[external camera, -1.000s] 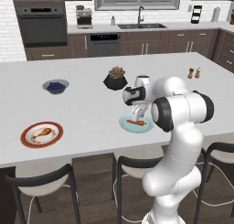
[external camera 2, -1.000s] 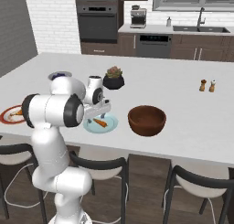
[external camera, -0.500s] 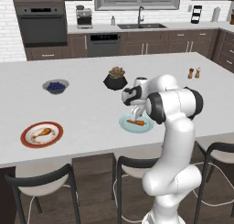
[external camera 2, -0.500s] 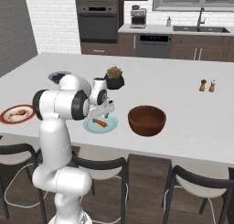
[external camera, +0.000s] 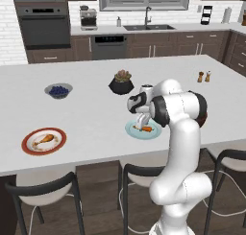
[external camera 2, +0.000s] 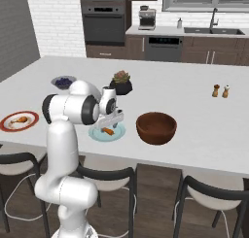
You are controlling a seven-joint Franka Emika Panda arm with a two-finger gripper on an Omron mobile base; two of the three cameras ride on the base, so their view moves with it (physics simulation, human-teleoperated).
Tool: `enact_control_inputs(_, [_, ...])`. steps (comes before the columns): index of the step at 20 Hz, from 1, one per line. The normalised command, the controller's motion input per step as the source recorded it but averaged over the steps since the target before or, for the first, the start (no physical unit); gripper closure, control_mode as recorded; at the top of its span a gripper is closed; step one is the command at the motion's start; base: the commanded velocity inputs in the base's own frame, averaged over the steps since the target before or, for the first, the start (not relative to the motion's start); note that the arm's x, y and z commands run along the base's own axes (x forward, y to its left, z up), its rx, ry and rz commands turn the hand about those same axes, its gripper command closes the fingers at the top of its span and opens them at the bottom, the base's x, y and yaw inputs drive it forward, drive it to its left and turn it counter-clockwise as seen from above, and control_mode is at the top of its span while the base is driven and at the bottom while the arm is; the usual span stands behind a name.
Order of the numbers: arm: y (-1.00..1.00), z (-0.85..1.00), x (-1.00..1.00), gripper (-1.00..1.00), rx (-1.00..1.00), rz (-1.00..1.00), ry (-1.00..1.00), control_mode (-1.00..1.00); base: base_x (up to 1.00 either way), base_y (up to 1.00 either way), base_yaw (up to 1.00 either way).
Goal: Pick the chicken drumstick and carrot from their plates and place them in the bowl. Then put the bowl in the fridge.
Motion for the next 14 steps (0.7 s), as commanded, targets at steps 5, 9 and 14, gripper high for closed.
enact_control_inputs(5, [0.0,-0.29,0.0,1.0,0.0,0.0,-0.02,-1.0,0.0,0.0,0.0])
enact_control_inputs(9, [0.0,-0.1,-0.21,1.0,0.0,0.0,-0.08,-1.0,0.0,0.0,0.0])
enact_control_inputs(14, [0.0,0.27,-0.5,1.0,0.0,-0.03,-0.05,-1.0,0.0,0.0,0.0])
